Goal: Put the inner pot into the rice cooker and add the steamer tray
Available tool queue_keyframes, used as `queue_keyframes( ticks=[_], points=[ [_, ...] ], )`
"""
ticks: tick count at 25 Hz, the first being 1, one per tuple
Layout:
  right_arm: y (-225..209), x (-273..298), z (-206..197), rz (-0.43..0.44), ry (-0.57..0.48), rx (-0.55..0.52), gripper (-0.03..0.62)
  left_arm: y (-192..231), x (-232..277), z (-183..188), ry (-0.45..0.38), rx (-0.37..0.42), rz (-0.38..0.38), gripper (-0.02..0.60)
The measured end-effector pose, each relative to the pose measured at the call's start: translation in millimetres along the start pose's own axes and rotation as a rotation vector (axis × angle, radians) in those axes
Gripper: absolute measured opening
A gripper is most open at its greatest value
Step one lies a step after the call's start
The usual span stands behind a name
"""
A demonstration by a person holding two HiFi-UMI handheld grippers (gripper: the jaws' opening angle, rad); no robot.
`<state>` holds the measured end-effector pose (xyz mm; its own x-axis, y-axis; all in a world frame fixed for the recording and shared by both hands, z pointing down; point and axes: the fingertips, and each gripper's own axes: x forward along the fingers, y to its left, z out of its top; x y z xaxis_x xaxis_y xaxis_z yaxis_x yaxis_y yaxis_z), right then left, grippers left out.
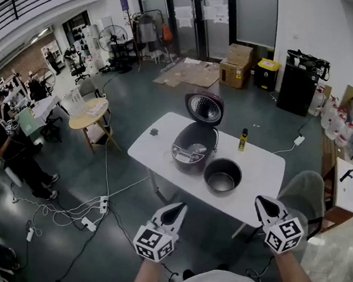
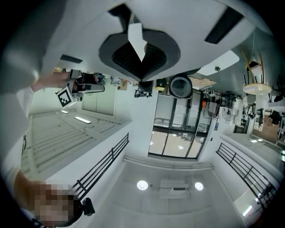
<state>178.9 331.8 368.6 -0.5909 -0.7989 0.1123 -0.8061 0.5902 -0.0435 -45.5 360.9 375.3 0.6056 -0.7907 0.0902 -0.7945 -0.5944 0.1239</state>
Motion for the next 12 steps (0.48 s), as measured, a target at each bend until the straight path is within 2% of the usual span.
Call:
queue_keyframes(
  ticks=[12],
  points=[
    [7.4, -0.4, -8.1, 0.006, 0.013, -0.001, 0.011, 0.1, -2.1, -8.7, 0.014, -0.018, 0.001, 0.014]
  ],
)
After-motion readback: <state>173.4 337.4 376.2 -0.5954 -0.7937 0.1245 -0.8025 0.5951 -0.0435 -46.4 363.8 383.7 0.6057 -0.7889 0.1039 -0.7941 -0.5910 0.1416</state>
